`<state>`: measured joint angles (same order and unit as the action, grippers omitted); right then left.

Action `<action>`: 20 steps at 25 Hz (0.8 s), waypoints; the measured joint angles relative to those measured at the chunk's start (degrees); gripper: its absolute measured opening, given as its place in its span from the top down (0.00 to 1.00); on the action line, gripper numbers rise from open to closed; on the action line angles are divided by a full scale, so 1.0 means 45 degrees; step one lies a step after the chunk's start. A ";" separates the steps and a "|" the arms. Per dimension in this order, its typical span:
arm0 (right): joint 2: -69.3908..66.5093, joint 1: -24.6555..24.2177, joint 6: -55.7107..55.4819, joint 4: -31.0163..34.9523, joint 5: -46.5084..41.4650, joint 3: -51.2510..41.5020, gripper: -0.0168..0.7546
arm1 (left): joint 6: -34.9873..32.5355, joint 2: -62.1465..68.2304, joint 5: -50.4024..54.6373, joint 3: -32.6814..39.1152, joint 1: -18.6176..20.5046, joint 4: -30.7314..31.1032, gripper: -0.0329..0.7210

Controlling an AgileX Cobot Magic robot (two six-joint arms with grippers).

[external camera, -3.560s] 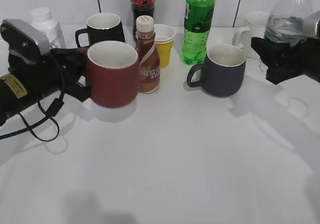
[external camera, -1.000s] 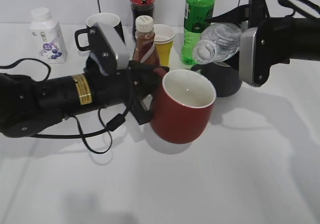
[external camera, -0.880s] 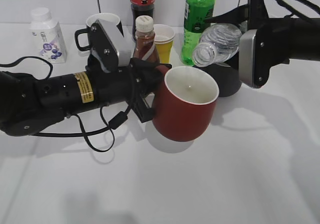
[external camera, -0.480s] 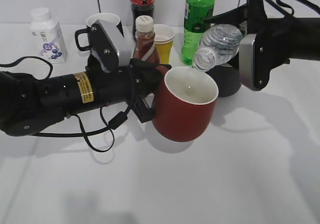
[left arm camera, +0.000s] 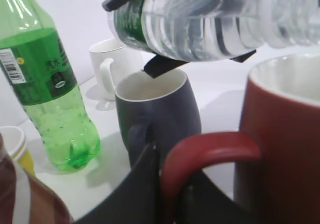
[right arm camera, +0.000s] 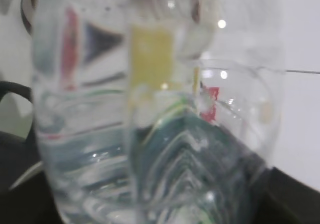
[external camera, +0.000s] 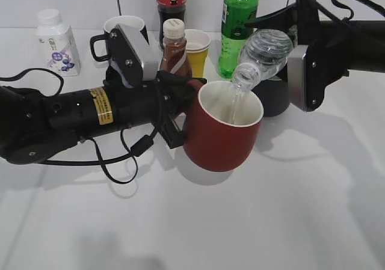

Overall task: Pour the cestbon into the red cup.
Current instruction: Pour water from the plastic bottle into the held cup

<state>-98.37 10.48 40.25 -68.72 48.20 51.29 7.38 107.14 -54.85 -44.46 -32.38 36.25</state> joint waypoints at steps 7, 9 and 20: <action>0.0000 0.0000 0.0826 0.0104 0.0000 0.0000 0.36 | 0.0000 0.0000 -0.0011 0.0000 0.0000 0.0050 0.90; 0.0000 0.0000 0.1216 0.0396 0.0000 0.0000 0.36 | 0.0000 0.0000 -0.0023 0.0000 0.0000 0.0163 0.90; 0.0000 0.0000 0.2264 0.1187 0.0132 0.0000 0.36 | 0.0000 0.0000 0.0000 0.0000 0.0000 0.0551 0.90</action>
<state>-98.37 10.48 50.43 -63.37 48.79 51.29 7.38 107.14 -54.85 -44.46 -32.38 38.73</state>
